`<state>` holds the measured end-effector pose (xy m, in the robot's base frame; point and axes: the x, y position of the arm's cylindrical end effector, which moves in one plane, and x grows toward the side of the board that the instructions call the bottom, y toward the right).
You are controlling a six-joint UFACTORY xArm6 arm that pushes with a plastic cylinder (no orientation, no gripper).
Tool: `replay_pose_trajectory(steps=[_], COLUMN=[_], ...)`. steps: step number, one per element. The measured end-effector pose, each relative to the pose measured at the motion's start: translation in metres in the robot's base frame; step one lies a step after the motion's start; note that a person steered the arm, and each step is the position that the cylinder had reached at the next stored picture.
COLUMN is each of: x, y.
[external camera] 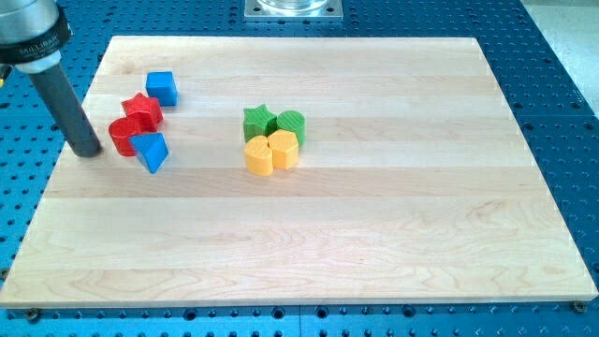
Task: Adjust the blue blocks and red blocks in vertical line
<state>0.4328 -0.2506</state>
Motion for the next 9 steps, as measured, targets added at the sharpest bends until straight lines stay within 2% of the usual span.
replay_pose_trajectory(steps=[1, 2, 3, 4, 5, 6, 9], x=[0.000, 0.003, 0.068, 0.081, 0.051, 0.026, 0.022], y=[0.025, 0.013, 0.023, 0.114, 0.132, 0.115, 0.082])
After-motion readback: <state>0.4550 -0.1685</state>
